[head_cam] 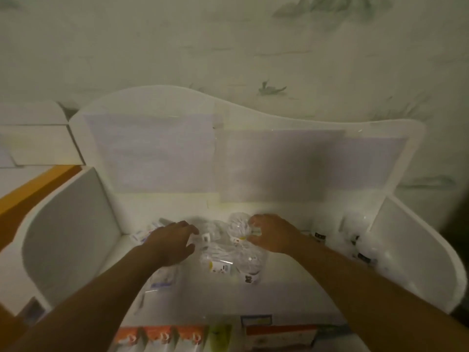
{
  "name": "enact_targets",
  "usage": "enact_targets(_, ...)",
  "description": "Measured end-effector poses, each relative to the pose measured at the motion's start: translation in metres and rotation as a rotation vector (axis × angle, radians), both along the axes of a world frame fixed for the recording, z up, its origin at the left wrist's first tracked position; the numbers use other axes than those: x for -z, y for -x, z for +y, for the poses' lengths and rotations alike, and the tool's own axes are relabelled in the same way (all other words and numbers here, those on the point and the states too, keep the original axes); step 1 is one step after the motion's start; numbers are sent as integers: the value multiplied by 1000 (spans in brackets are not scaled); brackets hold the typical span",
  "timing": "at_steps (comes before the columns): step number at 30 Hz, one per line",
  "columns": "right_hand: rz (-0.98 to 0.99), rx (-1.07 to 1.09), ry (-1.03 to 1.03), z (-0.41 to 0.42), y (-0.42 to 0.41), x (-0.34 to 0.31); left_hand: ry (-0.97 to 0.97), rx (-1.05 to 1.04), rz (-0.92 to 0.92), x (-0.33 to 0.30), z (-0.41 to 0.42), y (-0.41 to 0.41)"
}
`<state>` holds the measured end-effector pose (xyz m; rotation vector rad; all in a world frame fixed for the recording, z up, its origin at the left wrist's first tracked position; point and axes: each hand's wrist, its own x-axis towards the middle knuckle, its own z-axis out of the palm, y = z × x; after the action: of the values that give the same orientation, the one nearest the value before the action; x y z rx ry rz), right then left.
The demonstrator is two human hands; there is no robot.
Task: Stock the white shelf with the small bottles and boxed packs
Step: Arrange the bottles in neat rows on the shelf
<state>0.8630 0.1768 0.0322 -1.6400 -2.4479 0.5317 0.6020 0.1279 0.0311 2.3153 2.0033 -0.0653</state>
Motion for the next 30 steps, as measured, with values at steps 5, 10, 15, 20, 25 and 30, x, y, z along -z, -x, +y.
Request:
enact_targets(5,13,92,-5,7,12,7,-19,84,-81,3,34,5)
enact_targets(10,20,160,0,11,14,16,20,151,-45,17,51,-10)
enact_targets(15,85,166,9,25,30,14,2,113,-137,24,62,-14)
enact_targets(20,128,189,-9,31,49,23,37,92,-127,31,71,-19)
enact_targets(25,128,189,-17,34,41,27,60,68,-107,35,80,-26)
enact_targets(30,87,201,18,37,17,24,-32,65,89,34,85,-38)
